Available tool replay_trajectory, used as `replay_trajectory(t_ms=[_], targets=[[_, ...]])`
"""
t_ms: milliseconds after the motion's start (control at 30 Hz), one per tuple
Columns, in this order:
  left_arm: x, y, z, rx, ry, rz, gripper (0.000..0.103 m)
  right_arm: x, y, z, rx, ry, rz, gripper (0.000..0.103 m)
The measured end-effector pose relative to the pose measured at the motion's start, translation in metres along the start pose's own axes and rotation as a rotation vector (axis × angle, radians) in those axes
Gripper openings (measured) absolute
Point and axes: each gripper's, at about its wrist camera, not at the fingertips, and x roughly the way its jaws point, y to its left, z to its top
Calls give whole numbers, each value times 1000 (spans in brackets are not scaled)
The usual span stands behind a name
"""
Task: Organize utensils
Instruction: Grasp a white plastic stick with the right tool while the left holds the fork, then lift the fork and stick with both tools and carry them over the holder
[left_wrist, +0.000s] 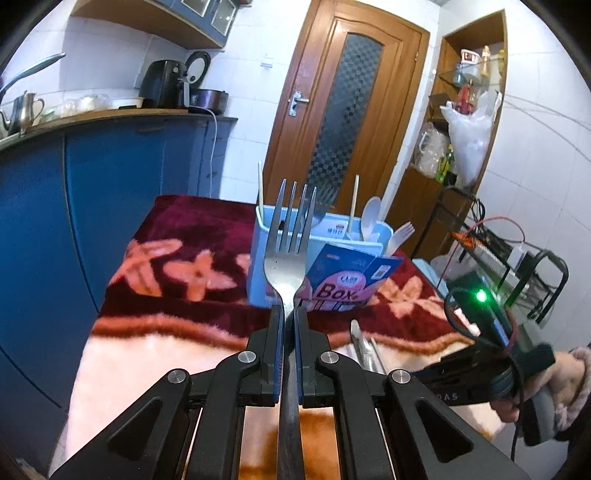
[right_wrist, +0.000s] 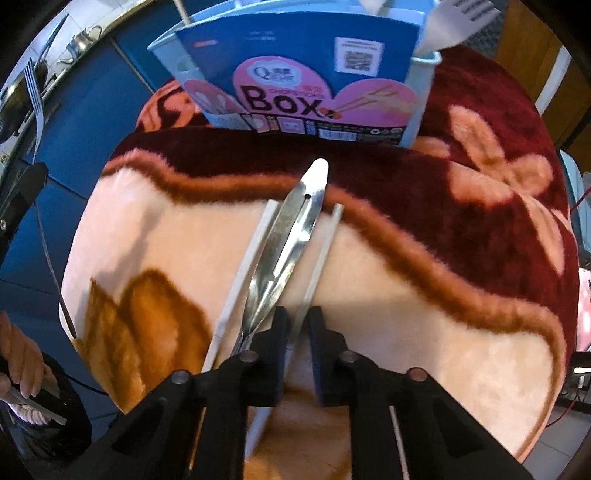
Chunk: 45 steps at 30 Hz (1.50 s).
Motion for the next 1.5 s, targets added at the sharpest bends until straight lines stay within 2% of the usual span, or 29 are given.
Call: replay_trajectory(t_ms=[133,300,500,700,933,1133,1367,1500], targets=[[1,-3,10,-5,-22,-3,5,-8,-6,-11,23,-46,15,7],[4,-8,18,-9,-43,-5,5,-18,-14,-25,56,-139,59,6],[8,-10,27,-17,-66,-13,5,-44,-28,-41,102,-292,149,7],[12,-13,43,-36,-102,-6,5,-71,-34,-47,102,-467,192,7],[15,-16,68,-48,-169,20,5,-93,-36,-50,86,-638,184,7],[27,-13,94,-31,-231,60,5,-99,-39,-46,66,-713,185,7],[50,-11,125,-45,-276,78,5,-97,-46,-42,69,-751,195,7],[64,-14,133,-30,-303,106,5,-94,-50,-41,74,-770,203,7]])
